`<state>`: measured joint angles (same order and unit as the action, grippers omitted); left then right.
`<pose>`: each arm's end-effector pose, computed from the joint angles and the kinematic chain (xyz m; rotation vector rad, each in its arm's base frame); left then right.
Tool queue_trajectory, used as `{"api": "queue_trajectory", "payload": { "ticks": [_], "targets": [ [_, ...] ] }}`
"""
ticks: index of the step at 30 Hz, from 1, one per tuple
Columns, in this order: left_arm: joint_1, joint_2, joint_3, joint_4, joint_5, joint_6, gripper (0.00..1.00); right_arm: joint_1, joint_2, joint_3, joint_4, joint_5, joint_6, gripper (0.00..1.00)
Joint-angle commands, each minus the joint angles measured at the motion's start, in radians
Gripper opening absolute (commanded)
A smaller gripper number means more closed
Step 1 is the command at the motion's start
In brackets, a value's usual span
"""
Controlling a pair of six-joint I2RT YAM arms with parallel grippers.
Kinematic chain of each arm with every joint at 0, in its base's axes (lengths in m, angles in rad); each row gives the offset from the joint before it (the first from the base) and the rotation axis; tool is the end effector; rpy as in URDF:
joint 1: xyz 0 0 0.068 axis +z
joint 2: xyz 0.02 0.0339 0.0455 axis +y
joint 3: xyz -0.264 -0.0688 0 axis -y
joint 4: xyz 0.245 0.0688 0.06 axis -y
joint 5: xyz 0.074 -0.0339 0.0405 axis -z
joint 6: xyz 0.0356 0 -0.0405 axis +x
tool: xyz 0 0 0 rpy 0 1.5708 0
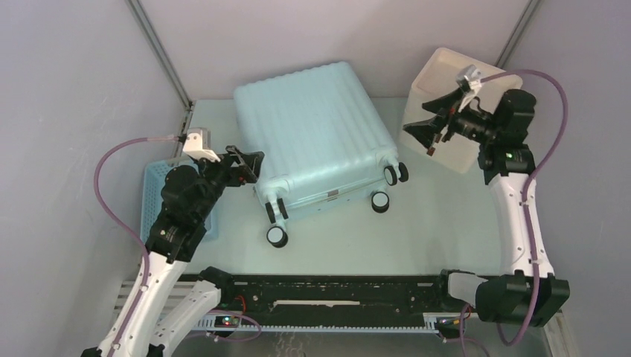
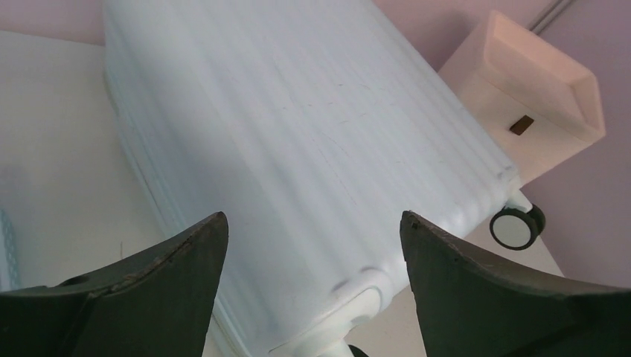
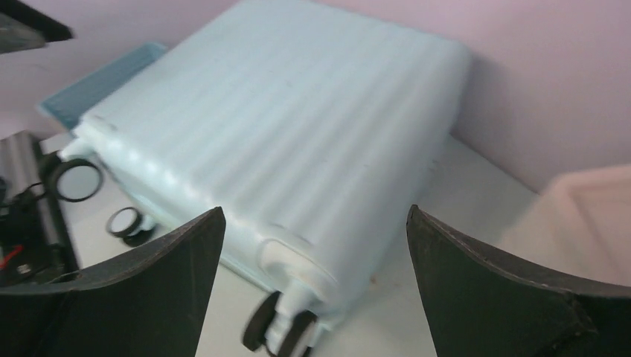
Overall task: Open, take out, and arrange the luggage
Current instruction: Adjust the luggage at the center of the board.
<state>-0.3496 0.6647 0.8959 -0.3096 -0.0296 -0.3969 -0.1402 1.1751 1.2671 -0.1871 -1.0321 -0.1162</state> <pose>0.1377 -0.0491 0.3823 -0.0626 1.6763 -0.5423 0.2504 -0.0045 0.4306 -0.7434 1.4847 0.6588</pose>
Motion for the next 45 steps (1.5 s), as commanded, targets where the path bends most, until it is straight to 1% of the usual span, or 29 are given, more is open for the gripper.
{"api": "queue_trajectory", "payload": {
  "ticks": [1, 5, 8, 13, 20, 22, 25, 28, 31, 35, 39, 43, 45],
  "targets": [
    [0.026, -0.001, 0.019, -0.016, 0.017, 0.042, 0.91, 0.103, 0.056, 0.046, -0.167, 0.039, -0.001, 1.00],
    [0.046, -0.027, -0.079, 0.023, 0.007, 0.033, 0.94, 0.104, 0.081, -0.006, -0.149, 0.097, 0.020, 1.00],
    [0.066, -0.027, -0.123, 0.051, 0.012, 0.008, 0.94, 0.099, 0.095, -0.043, -0.128, 0.125, 0.023, 1.00],
    [0.085, -0.011, -0.164, 0.082, -0.003, -0.036, 0.95, 0.091, 0.117, -0.054, -0.121, 0.160, 0.047, 1.00],
    [0.111, 0.011, -0.185, 0.103, 0.000, -0.068, 0.96, 0.078, 0.152, -0.085, -0.037, 0.294, 0.185, 1.00],
    [0.116, 0.017, -0.191, 0.113, 0.002, -0.077, 0.96, 0.072, 0.175, -0.091, -0.020, 0.276, 0.226, 1.00],
    [0.138, 0.033, -0.210, 0.149, 0.020, -0.102, 0.96, 0.079, 0.237, -0.100, -0.005, 0.191, 0.278, 0.99],
    [0.180, 0.068, -0.222, 0.204, 0.120, -0.145, 0.95, 0.105, 0.309, -0.099, 0.012, 0.099, 0.327, 0.93],
    [0.196, 0.117, -0.216, 0.233, 0.167, -0.172, 0.94, 0.136, 0.347, -0.099, 0.024, 0.043, 0.345, 0.89],
    [0.205, 0.183, -0.205, 0.264, 0.218, -0.199, 0.91, 0.191, 0.342, -0.099, 0.027, -0.017, 0.341, 0.86],
    [0.213, 0.250, -0.182, 0.284, 0.256, -0.214, 0.85, 0.221, 0.327, -0.098, 0.024, -0.071, 0.338, 0.80],
    [0.228, 0.330, -0.149, 0.304, 0.303, -0.230, 0.81, 0.241, 0.321, -0.099, 0.011, -0.105, 0.341, 0.78],
    [0.236, 0.375, -0.124, 0.327, 0.336, -0.244, 0.77, 0.254, 0.316, -0.098, -0.004, -0.122, 0.342, 0.77]
  ]
}}
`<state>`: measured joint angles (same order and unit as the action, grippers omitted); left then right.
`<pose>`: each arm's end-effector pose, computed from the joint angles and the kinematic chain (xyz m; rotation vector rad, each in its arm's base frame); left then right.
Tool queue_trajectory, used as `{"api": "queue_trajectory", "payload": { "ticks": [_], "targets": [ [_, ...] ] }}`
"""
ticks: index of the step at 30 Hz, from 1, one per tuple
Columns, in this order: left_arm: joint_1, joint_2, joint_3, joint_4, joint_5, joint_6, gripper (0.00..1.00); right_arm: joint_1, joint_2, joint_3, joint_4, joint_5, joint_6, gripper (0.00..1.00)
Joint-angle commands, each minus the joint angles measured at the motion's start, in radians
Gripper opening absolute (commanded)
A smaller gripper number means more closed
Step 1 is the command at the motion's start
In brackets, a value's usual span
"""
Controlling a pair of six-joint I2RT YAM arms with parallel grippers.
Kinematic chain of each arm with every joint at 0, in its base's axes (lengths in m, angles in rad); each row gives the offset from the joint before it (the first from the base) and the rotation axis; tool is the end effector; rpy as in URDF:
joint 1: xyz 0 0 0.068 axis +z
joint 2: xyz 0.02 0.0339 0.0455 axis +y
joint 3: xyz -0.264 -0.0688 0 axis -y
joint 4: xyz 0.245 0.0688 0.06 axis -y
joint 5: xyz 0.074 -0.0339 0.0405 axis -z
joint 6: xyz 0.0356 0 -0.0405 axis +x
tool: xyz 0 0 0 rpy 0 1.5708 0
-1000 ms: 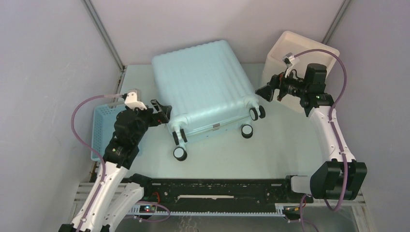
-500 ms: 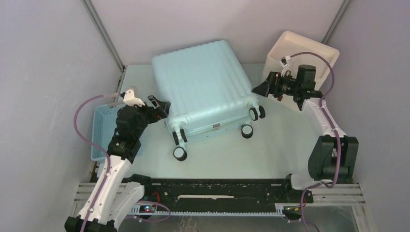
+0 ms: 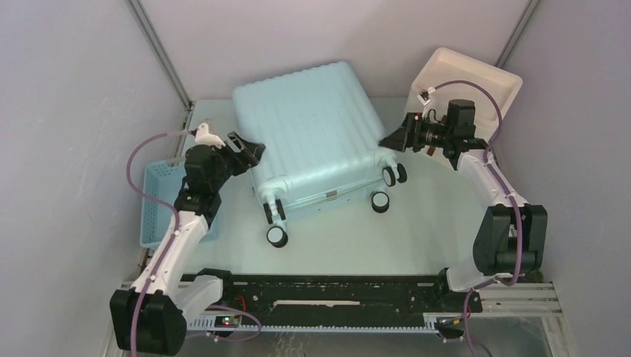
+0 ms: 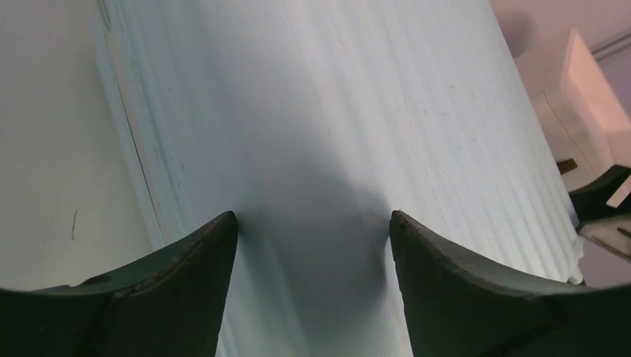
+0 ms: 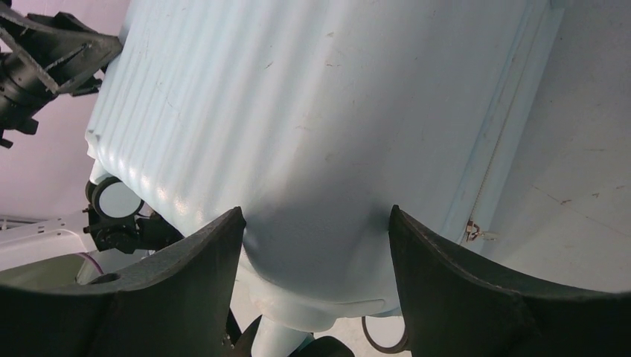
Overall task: Open, take out, and arrange the luggage
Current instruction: Adjust the luggage at the center of the board.
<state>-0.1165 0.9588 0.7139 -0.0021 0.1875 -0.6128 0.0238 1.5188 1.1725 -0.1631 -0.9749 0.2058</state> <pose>0.2239 -0.0329 0.3017 -0.3252 1.8391 -0.6812 0.3384 0.0375 0.3046 -0.4224 1.9761 1.1458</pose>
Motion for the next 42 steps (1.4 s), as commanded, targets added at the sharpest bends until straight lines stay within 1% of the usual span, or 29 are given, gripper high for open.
{"api": "queue_trajectory", "payload": {
  "ticks": [1, 6, 11, 14, 15, 23, 29, 33, 36, 42],
  "targets": [
    [0.006, 0.106, 0.074, 0.032, 0.137, -0.032, 0.76, 0.100, -0.031, -0.008, -0.035, -0.184, 0.018, 0.77],
    [0.012, 0.227, 0.171, 0.027, 0.179, -0.029, 0.70, 0.159, -0.084, -0.080, 0.014, -0.178, 0.047, 0.77],
    [0.018, 0.344, 0.266, 0.009, 0.209, -0.017, 0.69, 0.216, -0.142, -0.147, 0.086, -0.154, 0.087, 0.78],
    [0.018, 0.403, 0.328, 0.009, 0.230, -0.011, 0.69, 0.256, -0.155, -0.178, 0.129, -0.141, 0.111, 0.78],
    [0.018, 0.420, 0.347, -0.013, 0.234, -0.009, 0.69, 0.268, -0.155, -0.184, 0.134, -0.138, 0.113, 0.78],
    [0.018, 0.504, 0.454, -0.068, 0.250, 0.016, 0.69, 0.361, -0.149, -0.194, 0.152, -0.132, 0.114, 0.79],
    [0.018, 0.558, 0.530, -0.094, 0.271, 0.033, 0.69, 0.408, -0.153, -0.194, 0.154, -0.165, 0.097, 0.82],
    [0.018, 0.629, 0.622, -0.112, 0.321, 0.016, 0.68, 0.438, -0.164, -0.193, 0.149, -0.171, 0.073, 0.85],
    [0.014, 0.689, 0.670, -0.110, 0.365, -0.015, 0.68, 0.465, -0.164, -0.194, 0.142, -0.160, 0.059, 0.85],
    [-0.015, 0.763, 0.739, -0.110, 0.383, -0.030, 0.68, 0.541, -0.158, -0.193, 0.133, -0.148, 0.024, 0.85]
  ]
}}
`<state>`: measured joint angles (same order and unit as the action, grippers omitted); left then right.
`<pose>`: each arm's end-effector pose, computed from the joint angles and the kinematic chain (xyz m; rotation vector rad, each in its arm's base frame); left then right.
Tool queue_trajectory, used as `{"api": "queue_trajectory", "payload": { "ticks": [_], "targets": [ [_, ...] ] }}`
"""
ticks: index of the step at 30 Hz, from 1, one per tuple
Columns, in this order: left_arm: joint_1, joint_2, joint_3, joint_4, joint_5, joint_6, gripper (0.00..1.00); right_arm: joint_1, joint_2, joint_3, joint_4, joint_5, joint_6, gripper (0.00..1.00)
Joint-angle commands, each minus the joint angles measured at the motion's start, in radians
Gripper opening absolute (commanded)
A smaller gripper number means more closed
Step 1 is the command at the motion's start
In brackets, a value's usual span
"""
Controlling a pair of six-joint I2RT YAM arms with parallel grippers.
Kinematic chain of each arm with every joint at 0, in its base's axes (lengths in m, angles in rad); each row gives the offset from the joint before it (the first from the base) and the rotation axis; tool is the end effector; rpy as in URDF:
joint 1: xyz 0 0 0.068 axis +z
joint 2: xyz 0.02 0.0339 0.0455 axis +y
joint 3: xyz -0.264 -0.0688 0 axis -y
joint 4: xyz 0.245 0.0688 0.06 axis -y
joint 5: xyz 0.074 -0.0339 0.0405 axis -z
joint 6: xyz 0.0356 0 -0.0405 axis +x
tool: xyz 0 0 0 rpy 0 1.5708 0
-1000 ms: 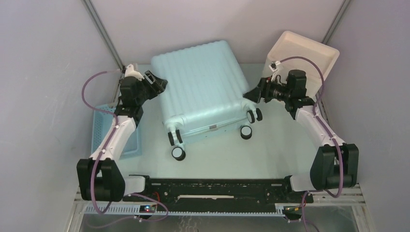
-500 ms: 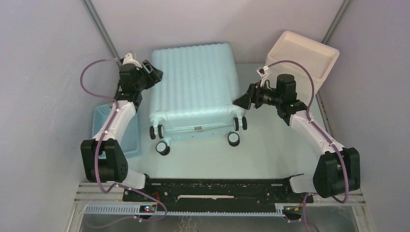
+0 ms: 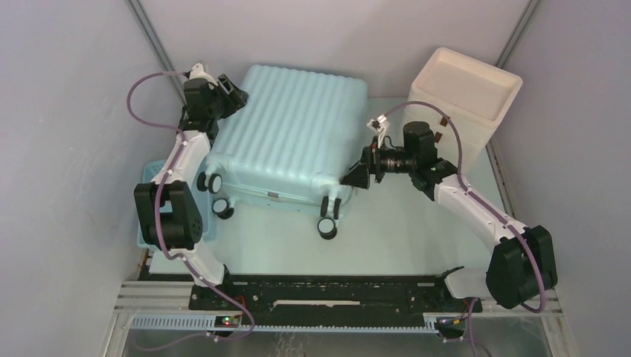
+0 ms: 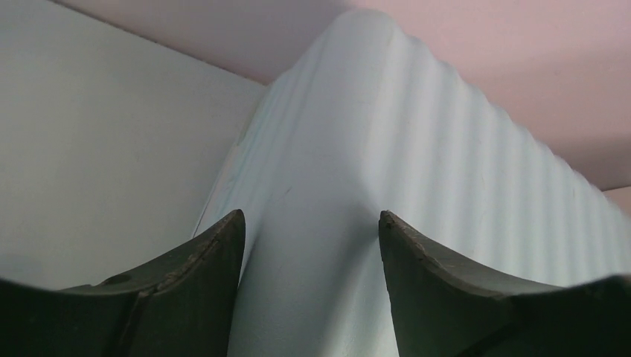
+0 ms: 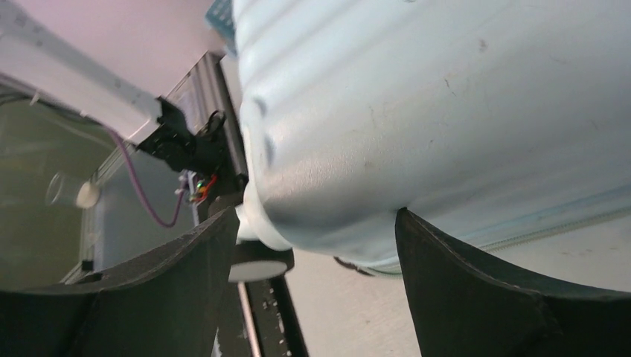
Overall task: Open, take out, and arrange the luggage
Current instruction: Adjust the luggage at the center of the board.
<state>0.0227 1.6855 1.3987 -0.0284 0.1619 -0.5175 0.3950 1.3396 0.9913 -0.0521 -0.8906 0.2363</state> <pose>0.4060 0.0035 0.3302 -0.4009 1.8689 -0.4892 0.2654 0.1406 0.3057 -0.7643 1.8825 1.2773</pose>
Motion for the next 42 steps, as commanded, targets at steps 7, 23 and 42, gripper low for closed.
{"api": "queue_trajectory", "payload": {
  "ticks": [7, 23, 42],
  "targets": [
    [-0.178, 0.076, 0.176, -0.135, 0.391, -0.105, 0.68, 0.180, -0.013, 0.023, -0.083, -0.245, -0.153, 0.86],
    [-0.153, -0.329, 0.070, -0.210, 0.159, 0.110, 0.75, 0.000, -0.177, 0.039, -0.405, -0.313, -0.631, 0.87],
    [-0.249, -1.186, -0.701, -0.026, 0.239, -0.060, 0.94, -0.177, -0.351, -0.161, -0.563, -0.434, -1.135, 1.00]
  ]
}}
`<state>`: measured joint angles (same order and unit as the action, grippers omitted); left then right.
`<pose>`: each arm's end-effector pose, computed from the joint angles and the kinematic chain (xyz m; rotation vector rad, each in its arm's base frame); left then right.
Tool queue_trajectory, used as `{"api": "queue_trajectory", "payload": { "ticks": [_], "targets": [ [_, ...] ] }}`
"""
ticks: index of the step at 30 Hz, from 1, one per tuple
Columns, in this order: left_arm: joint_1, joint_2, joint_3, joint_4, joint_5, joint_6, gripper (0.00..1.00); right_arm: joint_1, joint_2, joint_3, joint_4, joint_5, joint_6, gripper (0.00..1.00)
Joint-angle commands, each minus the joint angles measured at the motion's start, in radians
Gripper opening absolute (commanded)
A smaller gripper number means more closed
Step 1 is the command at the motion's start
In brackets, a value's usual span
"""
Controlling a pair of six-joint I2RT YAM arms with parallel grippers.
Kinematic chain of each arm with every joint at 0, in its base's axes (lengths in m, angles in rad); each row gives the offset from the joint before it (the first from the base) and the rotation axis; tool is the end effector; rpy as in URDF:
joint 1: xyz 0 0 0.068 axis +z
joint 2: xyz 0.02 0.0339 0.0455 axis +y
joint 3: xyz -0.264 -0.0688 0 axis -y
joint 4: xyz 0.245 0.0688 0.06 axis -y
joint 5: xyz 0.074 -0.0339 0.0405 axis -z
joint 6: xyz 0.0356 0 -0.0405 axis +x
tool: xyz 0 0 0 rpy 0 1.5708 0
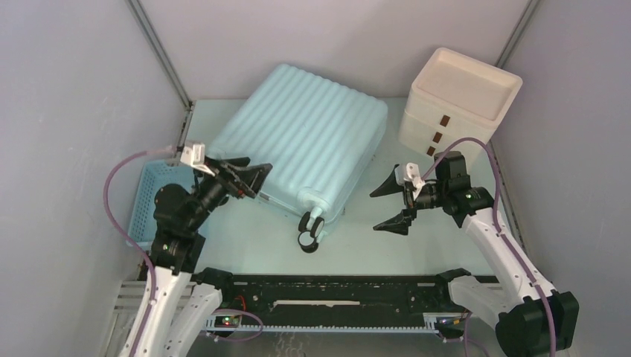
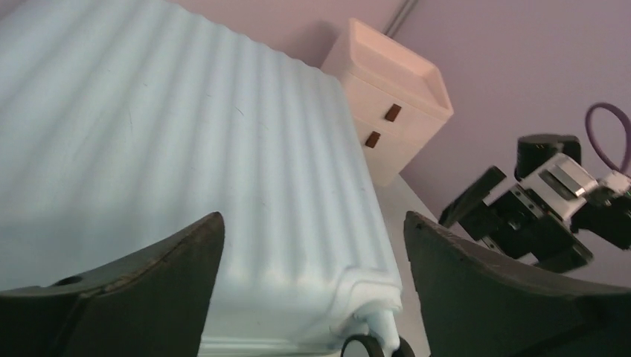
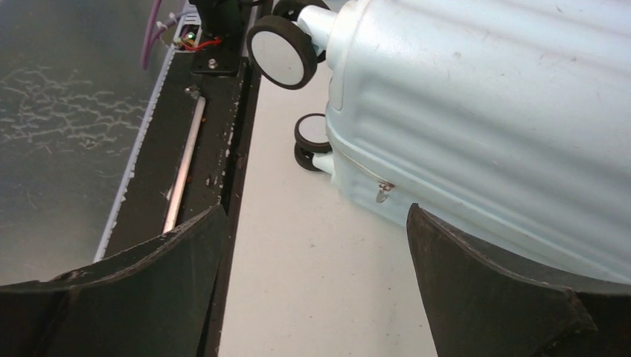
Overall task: Open, take out, and arrange the luggage
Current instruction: Adjust the luggage at the center of the board, then unzip the luggage at the center of the board.
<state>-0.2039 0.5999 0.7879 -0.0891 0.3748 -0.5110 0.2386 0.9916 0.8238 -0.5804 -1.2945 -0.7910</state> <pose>0.1327 -0.0407 0.3779 0.0812 1.5358 -0.8489 0.1750 0.0778 0.2957 -1.4042 1.2758 1.0960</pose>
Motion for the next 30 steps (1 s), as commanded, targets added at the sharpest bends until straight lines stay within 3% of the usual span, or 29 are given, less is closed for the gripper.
{"api": "queue_trajectory", "payload": {
  "ticks": [1, 9, 16, 22, 30],
  "targets": [
    [-0.030, -0.130, -0.114, 0.035, 0.026, -0.079, 0.99, -0.023, 0.001, 0.005, -0.038, -0.025, -0.115, 1.00],
    [-0.138, -0.310, -0.274, 0.035, -0.036, -0.161, 1.00, -0.031, 0.058, 0.006, -0.063, 0.026, -0.149, 1.00],
    [-0.341, -0.322, -0.371, 0.036, -0.201, -0.084, 1.00, -0.041, 0.118, 0.006, -0.062, 0.037, -0.145, 1.00],
    [-0.441, -0.248, -0.320, 0.026, -0.340, 0.029, 1.00, -0.031, 0.159, 0.006, -0.026, 0.094, -0.100, 1.00],
    [-0.598, -0.236, -0.223, -0.023, -0.585, 0.158, 1.00, 0.036, 0.197, -0.030, 0.181, 0.250, 0.137, 1.00]
  ]
}}
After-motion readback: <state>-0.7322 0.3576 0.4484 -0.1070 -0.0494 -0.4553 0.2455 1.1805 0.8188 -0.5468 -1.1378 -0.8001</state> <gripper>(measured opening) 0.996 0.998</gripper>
